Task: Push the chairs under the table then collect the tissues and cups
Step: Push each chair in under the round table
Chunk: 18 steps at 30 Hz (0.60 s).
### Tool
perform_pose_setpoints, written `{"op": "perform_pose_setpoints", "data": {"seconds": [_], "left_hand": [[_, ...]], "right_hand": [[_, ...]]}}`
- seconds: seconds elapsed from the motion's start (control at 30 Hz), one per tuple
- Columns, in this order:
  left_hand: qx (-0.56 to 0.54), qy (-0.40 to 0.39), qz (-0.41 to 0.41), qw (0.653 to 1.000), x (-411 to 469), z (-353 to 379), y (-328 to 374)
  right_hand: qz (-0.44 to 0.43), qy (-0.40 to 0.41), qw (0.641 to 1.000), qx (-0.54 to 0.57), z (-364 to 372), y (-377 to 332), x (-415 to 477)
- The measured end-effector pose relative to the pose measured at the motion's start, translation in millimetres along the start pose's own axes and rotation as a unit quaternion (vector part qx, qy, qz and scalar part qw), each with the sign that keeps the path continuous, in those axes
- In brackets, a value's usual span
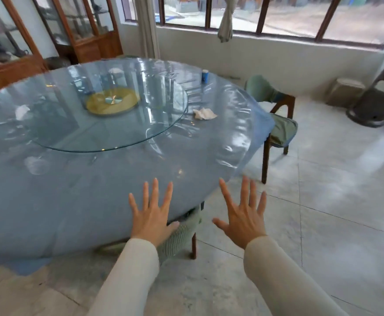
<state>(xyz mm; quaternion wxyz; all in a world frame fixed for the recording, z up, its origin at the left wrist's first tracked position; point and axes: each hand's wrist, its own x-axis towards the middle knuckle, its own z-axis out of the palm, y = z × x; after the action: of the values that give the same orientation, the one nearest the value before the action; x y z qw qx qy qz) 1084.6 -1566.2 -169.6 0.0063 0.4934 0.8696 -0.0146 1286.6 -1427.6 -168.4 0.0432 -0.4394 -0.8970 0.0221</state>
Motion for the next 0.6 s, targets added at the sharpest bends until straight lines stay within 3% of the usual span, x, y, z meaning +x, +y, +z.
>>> {"op": "perform_pose_setpoints", "data": {"seconds": [0.13,0.33,0.6], "left_hand": [[-0.02,0.097,0.115,0.988,28.7,-111.6,85.5],[-0.039,0.203,0.198,0.958,29.9,-248.8,217.3],[-0.048,0.245,0.25,0.935,-3.5,-320.6,359.0]], "right_hand": [[0.092,0.096,0.991,-0.035,-106.2,91.6,-11.5],[0.219,0.173,0.957,-0.078,-245.8,214.6,-65.6],[0.298,0.245,0.918,-0.097,-344.8,354.2,-167.4]]}}
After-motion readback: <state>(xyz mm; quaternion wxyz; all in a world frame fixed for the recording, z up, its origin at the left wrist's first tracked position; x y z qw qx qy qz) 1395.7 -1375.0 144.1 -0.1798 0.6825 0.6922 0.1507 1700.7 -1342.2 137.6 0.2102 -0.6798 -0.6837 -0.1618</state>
